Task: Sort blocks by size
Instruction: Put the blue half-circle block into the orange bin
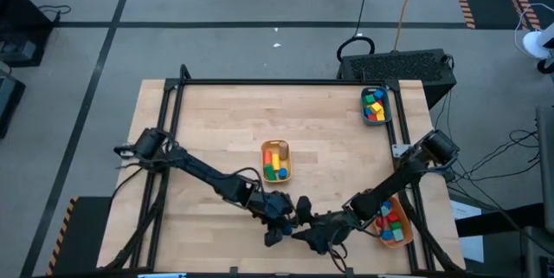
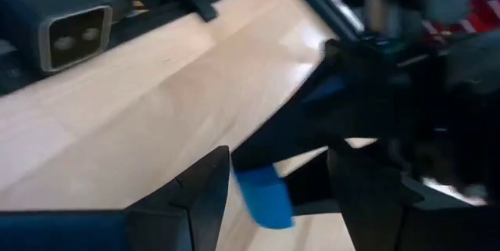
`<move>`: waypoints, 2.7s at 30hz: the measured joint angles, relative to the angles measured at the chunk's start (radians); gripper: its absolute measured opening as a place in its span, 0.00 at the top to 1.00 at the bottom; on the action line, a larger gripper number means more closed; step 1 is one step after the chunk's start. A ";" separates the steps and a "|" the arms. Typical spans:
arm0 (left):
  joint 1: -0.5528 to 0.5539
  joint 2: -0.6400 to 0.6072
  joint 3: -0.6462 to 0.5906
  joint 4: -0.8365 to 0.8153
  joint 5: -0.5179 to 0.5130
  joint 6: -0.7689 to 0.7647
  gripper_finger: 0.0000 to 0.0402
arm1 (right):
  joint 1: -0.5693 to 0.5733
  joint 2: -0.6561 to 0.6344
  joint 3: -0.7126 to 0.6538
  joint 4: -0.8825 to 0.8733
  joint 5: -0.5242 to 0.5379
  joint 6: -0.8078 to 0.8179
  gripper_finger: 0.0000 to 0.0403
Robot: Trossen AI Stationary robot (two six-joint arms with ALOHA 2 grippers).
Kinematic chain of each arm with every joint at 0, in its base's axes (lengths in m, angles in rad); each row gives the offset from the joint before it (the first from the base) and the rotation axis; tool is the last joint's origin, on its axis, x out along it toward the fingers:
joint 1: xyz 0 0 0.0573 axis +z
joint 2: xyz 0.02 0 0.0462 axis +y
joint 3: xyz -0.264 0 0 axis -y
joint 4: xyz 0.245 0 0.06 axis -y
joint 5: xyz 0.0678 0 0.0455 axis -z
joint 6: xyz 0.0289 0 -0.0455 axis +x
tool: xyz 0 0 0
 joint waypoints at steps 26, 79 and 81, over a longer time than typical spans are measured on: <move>0.002 -0.007 0.006 0.094 0.036 0.067 0.66 | -0.001 -0.001 0.000 -0.038 -0.053 -0.011 0.82; -0.233 -0.281 -0.015 -0.347 -0.795 0.140 0.36 | 0.344 -0.357 0.000 -1.170 -0.050 1.266 0.83; -0.250 -0.303 -0.030 -0.386 -0.842 0.095 0.36 | 0.349 -0.373 0.001 -1.172 -0.051 1.271 0.83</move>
